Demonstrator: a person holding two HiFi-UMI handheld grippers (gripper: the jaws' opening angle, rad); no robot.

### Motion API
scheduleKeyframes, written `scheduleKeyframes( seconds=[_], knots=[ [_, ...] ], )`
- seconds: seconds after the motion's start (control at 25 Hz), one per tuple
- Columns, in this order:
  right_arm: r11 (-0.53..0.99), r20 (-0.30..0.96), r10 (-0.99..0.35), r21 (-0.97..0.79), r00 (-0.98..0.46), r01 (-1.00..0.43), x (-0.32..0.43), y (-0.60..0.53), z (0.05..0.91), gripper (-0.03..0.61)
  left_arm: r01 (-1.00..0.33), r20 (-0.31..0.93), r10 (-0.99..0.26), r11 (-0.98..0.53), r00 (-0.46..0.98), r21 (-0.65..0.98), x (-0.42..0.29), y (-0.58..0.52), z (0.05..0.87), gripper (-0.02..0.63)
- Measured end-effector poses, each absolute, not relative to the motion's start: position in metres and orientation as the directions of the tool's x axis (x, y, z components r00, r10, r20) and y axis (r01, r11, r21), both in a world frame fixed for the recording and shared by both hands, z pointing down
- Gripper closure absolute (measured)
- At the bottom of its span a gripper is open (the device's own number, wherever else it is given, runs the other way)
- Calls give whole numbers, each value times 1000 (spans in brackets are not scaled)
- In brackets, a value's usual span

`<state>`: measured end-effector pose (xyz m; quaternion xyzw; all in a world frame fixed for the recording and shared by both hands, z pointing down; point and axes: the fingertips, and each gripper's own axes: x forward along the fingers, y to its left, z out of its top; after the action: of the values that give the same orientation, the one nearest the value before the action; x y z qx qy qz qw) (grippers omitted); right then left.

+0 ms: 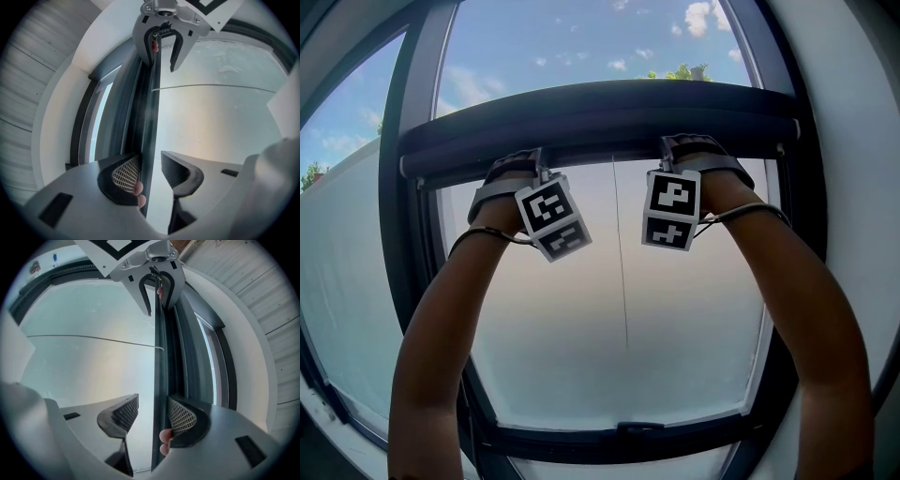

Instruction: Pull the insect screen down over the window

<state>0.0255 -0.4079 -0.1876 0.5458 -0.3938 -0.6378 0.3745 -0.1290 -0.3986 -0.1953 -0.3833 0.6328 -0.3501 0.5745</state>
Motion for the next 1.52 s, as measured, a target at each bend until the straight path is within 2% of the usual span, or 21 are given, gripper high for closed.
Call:
scheduleKeyframes(
  seconds=[0.28, 0.68, 0.96, 1.2, 1.52],
  knots=[
    [-346, -340, -932, 937, -126, 36, 24, -404, -182, 405, -41, -346, -934, 351, -93, -935, -131, -398, -183, 479],
    [-288, -281, -952, 956, -122, 49, 27, -401, -152, 405, -83, -335, -942, 336, -34, -938, -128, -398, -158, 479],
    [-233, -225, -969, 970, -105, 75, 28, -401, -120, 405, -112, -233, -972, 235, -36, -965, -127, -397, -124, 480],
    [-202, -193, -975, 976, -107, 86, 27, -401, -105, 405, -71, -247, -969, 248, -32, -966, -128, -397, -110, 480],
    [-149, -139, -984, 985, -114, 86, 29, -400, -74, 405, -59, -189, -982, 190, -26, -980, -126, -395, -81, 480]
  ],
)
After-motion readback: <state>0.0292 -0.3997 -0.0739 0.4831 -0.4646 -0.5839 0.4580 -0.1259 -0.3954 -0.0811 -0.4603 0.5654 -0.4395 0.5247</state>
